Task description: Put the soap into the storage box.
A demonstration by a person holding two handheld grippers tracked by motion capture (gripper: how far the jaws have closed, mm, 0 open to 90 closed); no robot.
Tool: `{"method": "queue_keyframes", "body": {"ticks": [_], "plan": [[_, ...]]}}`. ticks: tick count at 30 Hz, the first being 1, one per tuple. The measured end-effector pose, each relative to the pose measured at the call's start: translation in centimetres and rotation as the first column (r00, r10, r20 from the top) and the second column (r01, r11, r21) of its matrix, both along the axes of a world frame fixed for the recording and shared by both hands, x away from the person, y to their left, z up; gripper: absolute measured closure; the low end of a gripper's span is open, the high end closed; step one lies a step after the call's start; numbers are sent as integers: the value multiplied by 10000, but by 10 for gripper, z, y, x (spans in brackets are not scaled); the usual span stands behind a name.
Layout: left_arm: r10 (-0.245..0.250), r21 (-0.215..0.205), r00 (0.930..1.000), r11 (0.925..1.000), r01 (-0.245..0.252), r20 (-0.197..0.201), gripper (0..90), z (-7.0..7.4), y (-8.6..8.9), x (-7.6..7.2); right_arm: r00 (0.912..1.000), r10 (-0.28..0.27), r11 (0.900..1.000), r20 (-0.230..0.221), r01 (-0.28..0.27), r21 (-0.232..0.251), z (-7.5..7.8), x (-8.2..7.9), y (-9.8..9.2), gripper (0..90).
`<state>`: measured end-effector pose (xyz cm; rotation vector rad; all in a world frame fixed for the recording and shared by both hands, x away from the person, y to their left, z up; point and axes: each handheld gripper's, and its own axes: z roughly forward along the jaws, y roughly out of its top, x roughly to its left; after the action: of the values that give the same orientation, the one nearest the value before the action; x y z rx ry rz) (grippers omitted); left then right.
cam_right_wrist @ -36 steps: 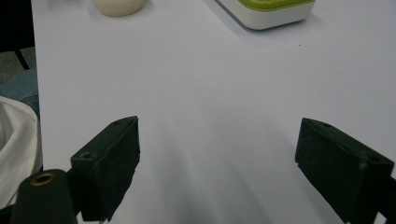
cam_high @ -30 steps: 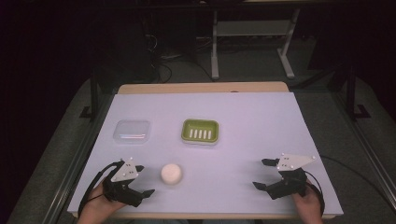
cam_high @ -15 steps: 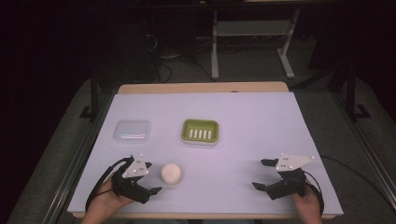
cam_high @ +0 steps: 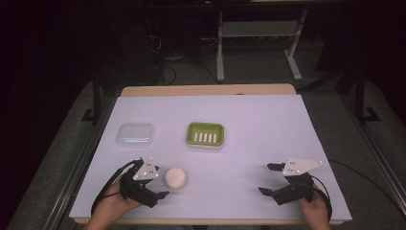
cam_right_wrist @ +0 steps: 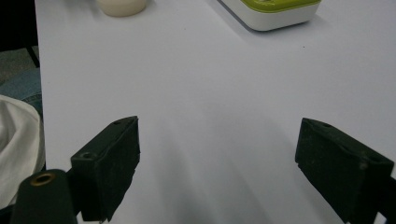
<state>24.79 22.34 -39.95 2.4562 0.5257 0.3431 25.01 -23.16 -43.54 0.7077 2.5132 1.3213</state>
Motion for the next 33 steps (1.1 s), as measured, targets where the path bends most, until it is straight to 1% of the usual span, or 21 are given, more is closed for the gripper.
{"method": "queue_keyframes", "body": {"ticks": [1, 3, 7, 10, 12, 14, 16, 17, 19, 22, 23, 26, 29, 31, 33], "plan": [[-88, 39, 9999, 10000, 88, 67, 148, 1, -2, 1, 10000, 5, 10000, 2, -5, 8, 0, 0, 0, 131], [-58, 29, 10000, 10000, 58, 48, 148, 1, -3, 1, 10000, 9, 10000, -3, -9, 14, 0, 0, 0, 131], [-83, 143, 9999, 9999, 85, -129, 148, 1, -8, 5, 10000, 53, 10000, -7, -53, 7, 0, 0, 1, 131], [-72, 199, 9999, 9998, 75, -143, 148, 0, -10, 6, 10000, 59, 10000, -2, -59, 10, 0, 0, 1, 131], [-81, 324, 9999, 9994, 84, -118, 147, -1, -12, 7, 10000, 54, 10000, -8, -54, 21, 0, 0, 1, 131], [-107, 317, 9998, 9994, 113, -190, 148, -1, -14, 8, 10000, 46, 10000, -6, -46, 29, 0, 0, 1, 131], [-159, 415, 9997, 9990, 167, -187, 147, -1, -15, 9, 10000, 50, 10000, -12, -50, 21, 0, 0, 1, 131], [-103, 333, 9997, 9994, 111, -233, 147, -1, -16, 9, 10000, 50, 10000, -17, -50, 26, 0, 0, 1, 131], [-169, 476, 9996, 9987, 180, -240, 147, -1, -17, 11, 10000, 57, 10000, -20, -57, 26, 1, 0, 1, 131], [-117, 526, 9996, 9985, 131, -273, 148, -1, -19, 12, 10000, 51, 10000, -30, -51, 41, 1, 0, 1, 131], [-144, 680, 9995, 9976, 163, -286, 148, 0, -19, 13, 10000, 58, 10000, -29, -58, 47, 1, 0, 1, 131], [-168, 674, 9995, 9975, 186, -277, 148, -1, -21, 14, 10000, 69, 10000, -29, -69, 41, 1, 0, 1, 131], [-171, 719, 9991, 9972, 199, -396, 148, -2, -23, 16, 10000, 73, 10000, -19, -73, 49, 1, 0, 2, 131], [-216, 852, 9991, 9961, 247, -367, 148, -2, -25, 17, 10000, 71, 10000, -51, -70, 43, 1, 0, 2, 131], [-187, 894, 9989, 9957, 224, -419, 148, -3, -27, 18, 10000, 77, 10000, -50, -77, 44, 1, 0, 2, 131]]}}
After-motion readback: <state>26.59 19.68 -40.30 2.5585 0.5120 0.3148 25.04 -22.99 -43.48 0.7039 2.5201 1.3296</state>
